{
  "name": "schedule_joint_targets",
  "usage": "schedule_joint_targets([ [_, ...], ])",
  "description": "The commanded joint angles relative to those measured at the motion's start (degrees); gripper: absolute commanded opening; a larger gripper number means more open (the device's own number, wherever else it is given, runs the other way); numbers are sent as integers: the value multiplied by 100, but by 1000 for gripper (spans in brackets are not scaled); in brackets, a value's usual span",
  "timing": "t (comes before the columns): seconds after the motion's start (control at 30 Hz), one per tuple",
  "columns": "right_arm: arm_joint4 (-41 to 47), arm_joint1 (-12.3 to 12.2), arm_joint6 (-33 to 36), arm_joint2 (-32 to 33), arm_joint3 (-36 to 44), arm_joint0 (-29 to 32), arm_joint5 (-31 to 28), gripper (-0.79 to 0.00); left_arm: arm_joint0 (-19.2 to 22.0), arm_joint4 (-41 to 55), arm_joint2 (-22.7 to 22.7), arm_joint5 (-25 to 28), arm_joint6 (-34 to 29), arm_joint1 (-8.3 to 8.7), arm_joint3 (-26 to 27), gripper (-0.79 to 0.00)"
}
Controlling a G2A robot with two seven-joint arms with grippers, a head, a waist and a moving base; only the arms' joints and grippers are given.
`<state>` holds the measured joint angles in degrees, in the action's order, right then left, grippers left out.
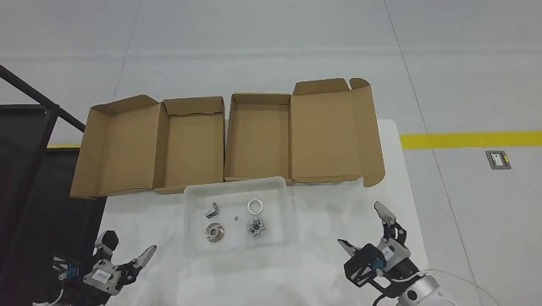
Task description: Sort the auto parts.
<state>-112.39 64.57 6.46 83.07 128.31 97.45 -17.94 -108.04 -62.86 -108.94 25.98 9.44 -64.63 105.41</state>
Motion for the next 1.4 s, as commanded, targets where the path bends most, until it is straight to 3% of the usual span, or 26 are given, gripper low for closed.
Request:
schedule_joint_targets([
  [0.0,188,-3,301,-163,73,-435,-866,0,55,-55,53,-58,-64,-4,-1,0],
  [0.13,1186,41,961,-620,-134,-1820,-2285,0,103,-65,31,-96,-74,-7,-43,0],
  [0.23,2582,142,1921,-1124,-855,-3097,-3111,0,49,-56,-50,-29,-10,-7,-32,0],
  [0.3,3578,240,2706,-1597,-1551,-3961,-3309,0,26,-12,-86,-13,20,-11,-33,0],
  [0.4,4896,425,3678,-2328,-2547,-5212,-3114,0,29,21,-107,24,-17,-12,-40,0],
  [0.53,6166,677,4164,-3115,-3716,-6380,-2835,0,64,53,-98,85,-129,-9,-63,0],
  [1.03,5893,674,4101,-3187,-3686,-6313,-2813,0,64,53,-98,85,-129,-9,-63,0],
  [1.17,5659,785,4170,-3548,-4083,-6424,-2114,0,64,53,-98,85,-129,-9,-63,0],
  [1.37,5929,1072,4284,-4224,-5019,-7032,-1947,0,64,53,-98,85,-129,-9,-63,0],
])
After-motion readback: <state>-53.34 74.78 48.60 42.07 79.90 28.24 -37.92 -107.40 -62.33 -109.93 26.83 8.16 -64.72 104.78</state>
